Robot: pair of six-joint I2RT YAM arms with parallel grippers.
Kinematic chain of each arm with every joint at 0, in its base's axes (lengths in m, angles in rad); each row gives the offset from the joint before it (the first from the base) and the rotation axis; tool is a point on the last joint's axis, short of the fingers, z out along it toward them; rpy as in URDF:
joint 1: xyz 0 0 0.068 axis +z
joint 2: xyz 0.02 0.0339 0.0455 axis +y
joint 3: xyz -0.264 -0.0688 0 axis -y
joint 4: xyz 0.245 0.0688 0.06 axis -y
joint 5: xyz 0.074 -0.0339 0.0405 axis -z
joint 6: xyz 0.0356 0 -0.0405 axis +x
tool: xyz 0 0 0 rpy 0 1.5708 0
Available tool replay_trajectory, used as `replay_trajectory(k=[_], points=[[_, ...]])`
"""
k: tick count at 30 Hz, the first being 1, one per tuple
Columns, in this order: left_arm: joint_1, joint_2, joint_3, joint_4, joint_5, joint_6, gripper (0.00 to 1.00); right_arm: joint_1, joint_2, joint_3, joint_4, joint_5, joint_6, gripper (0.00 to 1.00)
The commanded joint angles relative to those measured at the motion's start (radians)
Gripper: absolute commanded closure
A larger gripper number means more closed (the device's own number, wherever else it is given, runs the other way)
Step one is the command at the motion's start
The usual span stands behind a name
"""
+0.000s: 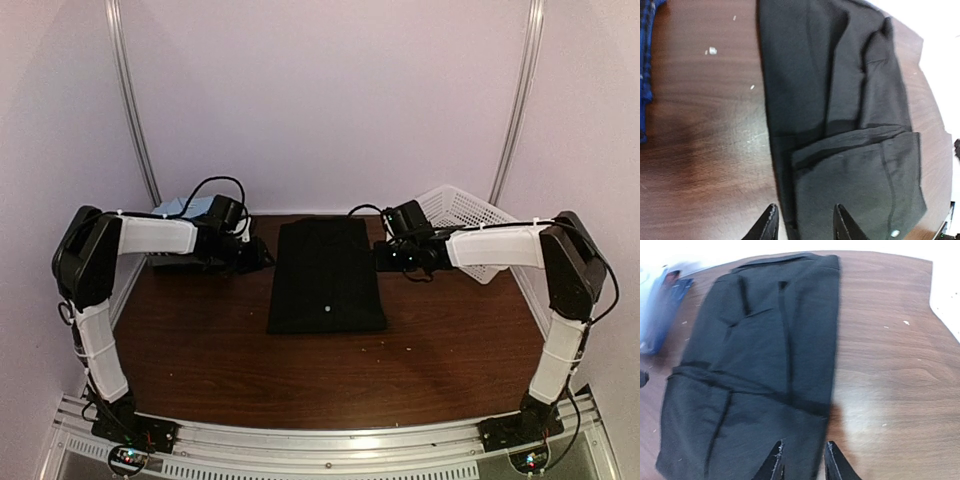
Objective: Fold and stack the long sleeve shirts
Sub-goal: Smooth out the 2/3-rectangle-folded shirt at the center of the board.
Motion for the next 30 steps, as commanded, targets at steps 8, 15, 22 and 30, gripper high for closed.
replay_trajectory(k=[8, 15, 22, 30], points=[[-0.047, -0.128, -0.066, 0.026, 0.054, -0.022, 0.62, 0.216, 0.146, 0.146, -0.077, 0.029, 0.022, 0.75], [-0.064, -0.154, -0.153, 0.055, 0.089, -0.040, 0.62, 0.215, 0.325, 0.263, -0.125, 0.042, 0.035, 0.74], [-0.085, -0.182, -0.222, 0.066, 0.113, -0.053, 0.63, 0.215, 0.339, 0.280, -0.148, 0.030, 0.052, 0.72], [-0.138, -0.236, -0.275, 0.112, 0.160, -0.108, 0.64, 0.215, 0.126, 0.183, -0.161, 0.069, 0.061, 0.70]])
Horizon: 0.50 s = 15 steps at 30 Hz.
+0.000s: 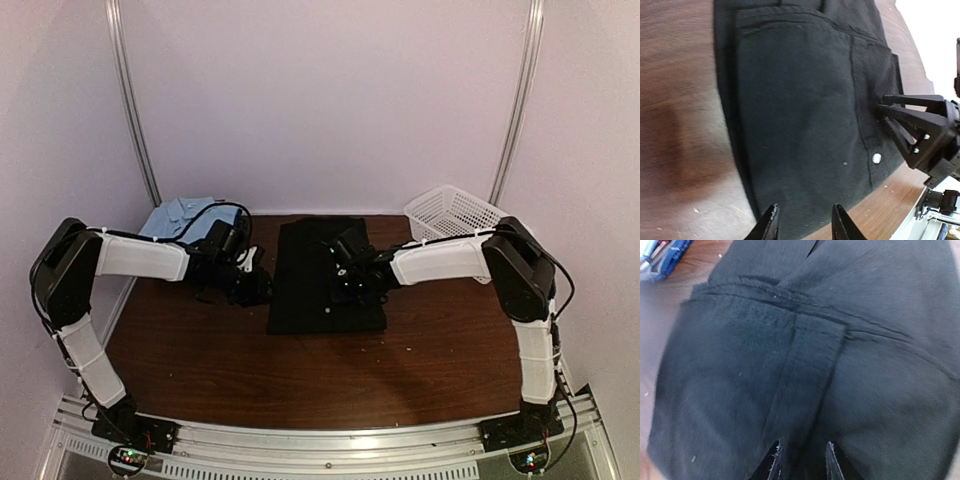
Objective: Fold and stack the long sleeve shirts
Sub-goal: Smooth out the 2/3-rectangle-folded shirt at the center of the board.
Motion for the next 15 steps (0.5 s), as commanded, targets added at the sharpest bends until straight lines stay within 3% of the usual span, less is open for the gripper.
replay_trajectory(k=[1, 8, 15], points=[[-0.045, -0.046, 0.004, 0.065, 0.035, -0.038, 0.64, -0.004, -0.180, -0.090, -0.024, 0.042, 0.019, 0.70], [-0.078, -0.048, -0.015, 0.097, 0.039, -0.073, 0.65, 0.000, -0.273, -0.286, 0.042, 0.005, 0.068, 0.77], [-0.102, -0.014, -0.019, 0.141, 0.060, -0.098, 0.65, 0.035, -0.230, -0.359, 0.074, -0.009, 0.092, 0.79]])
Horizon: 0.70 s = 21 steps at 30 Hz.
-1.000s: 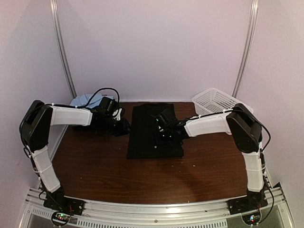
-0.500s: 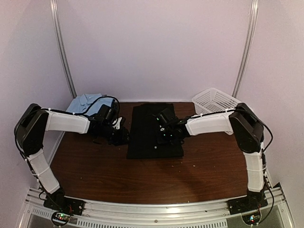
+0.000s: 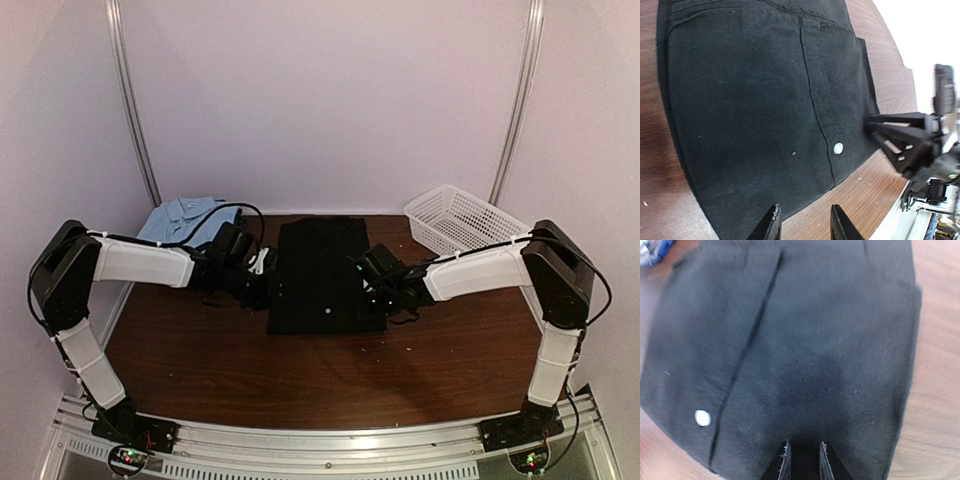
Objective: Fold and stack the long sleeve shirts
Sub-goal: Smooth out the 2/3-rectangle-folded shirt at the center of the board.
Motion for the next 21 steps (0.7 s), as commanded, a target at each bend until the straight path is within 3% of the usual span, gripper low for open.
replay_trajectory(k=[1, 10, 21], points=[[-0.018, 0.015, -0.010, 0.076, 0.021, -0.027, 0.65, 0.024, 0.046, -0.021, 0.028, -0.006, 0.030, 0.79], [-0.020, 0.034, -0.119, 0.067, -0.030, -0.019, 0.66, 0.025, 0.001, -0.068, 0.015, 0.027, 0.047, 0.77], [-0.020, -0.021, -0.187, 0.047, -0.074, -0.024, 0.67, 0.084, -0.026, 0.010, -0.026, 0.034, 0.047, 0.75]])
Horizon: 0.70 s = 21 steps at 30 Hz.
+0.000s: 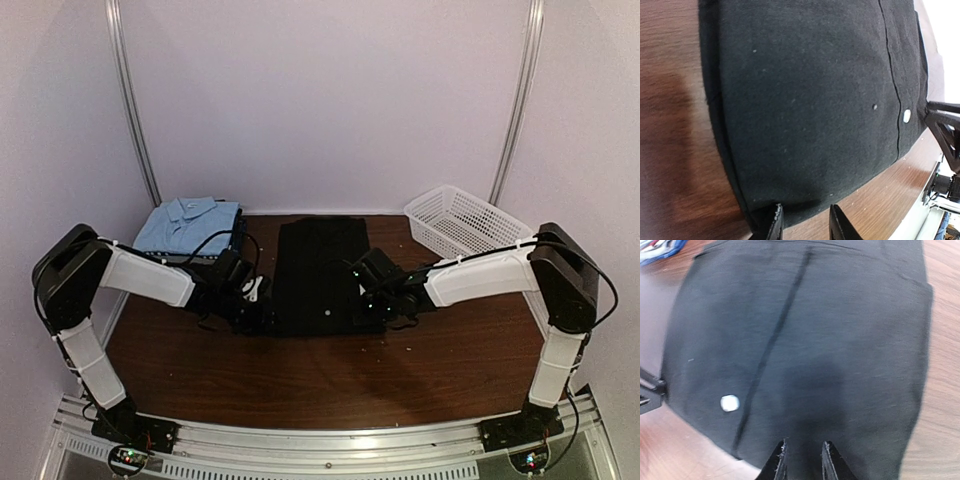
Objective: Fold and stack the long sleeve shirts
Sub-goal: Smooth out the 2/3-rectangle-folded shirt at the center of the board.
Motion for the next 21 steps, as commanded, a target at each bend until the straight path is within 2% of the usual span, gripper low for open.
replay_trajectory(k=[1, 10, 21], points=[[-0.003, -0.053, -0.028, -0.020, -0.046, -0.003, 0.67, 0.043, 0.014, 0.047, -0.025, 0.022, 0.011, 0.75], [-0.002, -0.132, -0.059, -0.069, -0.081, 0.006, 0.67, 0.064, 0.093, 0.027, -0.014, 0.008, 0.029, 0.74], [0.000, -0.163, -0.077, -0.082, -0.097, 0.017, 0.67, 0.041, -0.143, -0.153, 0.078, -0.035, 0.087, 0.73]])
